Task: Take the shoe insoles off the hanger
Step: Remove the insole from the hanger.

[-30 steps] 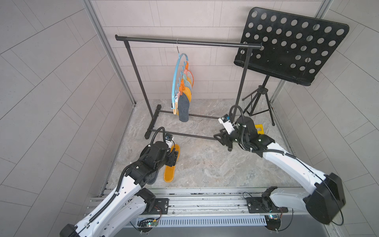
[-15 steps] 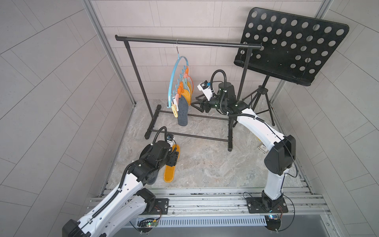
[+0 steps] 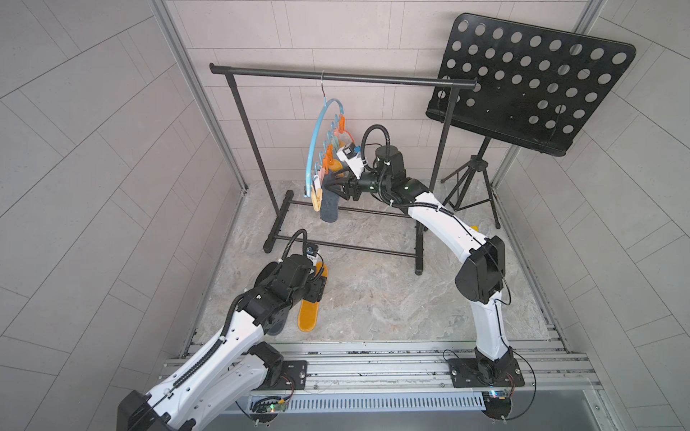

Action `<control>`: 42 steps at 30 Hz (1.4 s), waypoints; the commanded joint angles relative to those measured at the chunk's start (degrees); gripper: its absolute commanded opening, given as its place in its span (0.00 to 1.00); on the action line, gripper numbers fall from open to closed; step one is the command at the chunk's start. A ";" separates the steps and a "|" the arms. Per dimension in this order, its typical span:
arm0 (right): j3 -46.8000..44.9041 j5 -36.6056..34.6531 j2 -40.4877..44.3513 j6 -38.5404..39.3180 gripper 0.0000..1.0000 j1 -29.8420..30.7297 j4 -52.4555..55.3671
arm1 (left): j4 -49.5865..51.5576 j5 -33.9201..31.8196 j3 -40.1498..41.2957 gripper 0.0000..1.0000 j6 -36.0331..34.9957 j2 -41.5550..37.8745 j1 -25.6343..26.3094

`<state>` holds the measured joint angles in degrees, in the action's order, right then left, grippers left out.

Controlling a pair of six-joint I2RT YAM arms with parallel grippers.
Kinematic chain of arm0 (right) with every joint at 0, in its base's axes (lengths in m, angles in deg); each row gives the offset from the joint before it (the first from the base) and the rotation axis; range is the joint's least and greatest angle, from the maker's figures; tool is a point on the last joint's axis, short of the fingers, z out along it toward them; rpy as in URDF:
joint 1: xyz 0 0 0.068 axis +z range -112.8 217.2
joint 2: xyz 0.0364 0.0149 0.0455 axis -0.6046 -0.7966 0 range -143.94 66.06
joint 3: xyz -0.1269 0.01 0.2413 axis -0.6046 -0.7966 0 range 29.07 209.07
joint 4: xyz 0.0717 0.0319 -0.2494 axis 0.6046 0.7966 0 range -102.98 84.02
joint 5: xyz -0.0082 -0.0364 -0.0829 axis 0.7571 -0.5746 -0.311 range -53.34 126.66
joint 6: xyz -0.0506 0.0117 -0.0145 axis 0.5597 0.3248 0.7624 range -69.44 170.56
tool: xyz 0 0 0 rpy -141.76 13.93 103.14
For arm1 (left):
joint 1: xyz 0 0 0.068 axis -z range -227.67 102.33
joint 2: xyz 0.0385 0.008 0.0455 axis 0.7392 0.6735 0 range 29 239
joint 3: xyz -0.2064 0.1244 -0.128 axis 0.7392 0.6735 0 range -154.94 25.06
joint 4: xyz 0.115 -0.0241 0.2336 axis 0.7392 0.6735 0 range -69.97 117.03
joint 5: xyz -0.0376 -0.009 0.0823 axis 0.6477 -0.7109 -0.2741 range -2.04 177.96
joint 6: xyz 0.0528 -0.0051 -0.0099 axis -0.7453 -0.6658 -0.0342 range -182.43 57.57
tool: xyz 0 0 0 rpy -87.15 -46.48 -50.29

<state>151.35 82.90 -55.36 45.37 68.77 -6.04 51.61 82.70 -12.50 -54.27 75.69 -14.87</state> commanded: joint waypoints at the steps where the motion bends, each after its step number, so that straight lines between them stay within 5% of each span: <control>1: 1.47 -0.27 -1.58 0.17 0.57 -0.44 -1.62 | 0.25 -0.37 0.21 0.73 0.45 -0.64 0.57; 11: -2.69 3.80 -3.00 -1.64 0.48 -0.11 -4.31 | 0.32 -0.53 0.14 0.73 0.38 -0.40 1.46; 34: 3.01 1.26 -3.12 -1.27 0.61 -1.78 -7.02 | 0.31 -0.29 0.12 0.73 0.27 0.50 1.92; 42: 0.63 4.01 -5.31 -2.93 0.58 -0.75 -7.65 | 0.18 -0.12 0.13 0.73 0.25 0.67 2.03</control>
<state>153.04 84.93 -59.49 42.68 67.24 -12.40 51.61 82.73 -12.50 -54.35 76.26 -13.23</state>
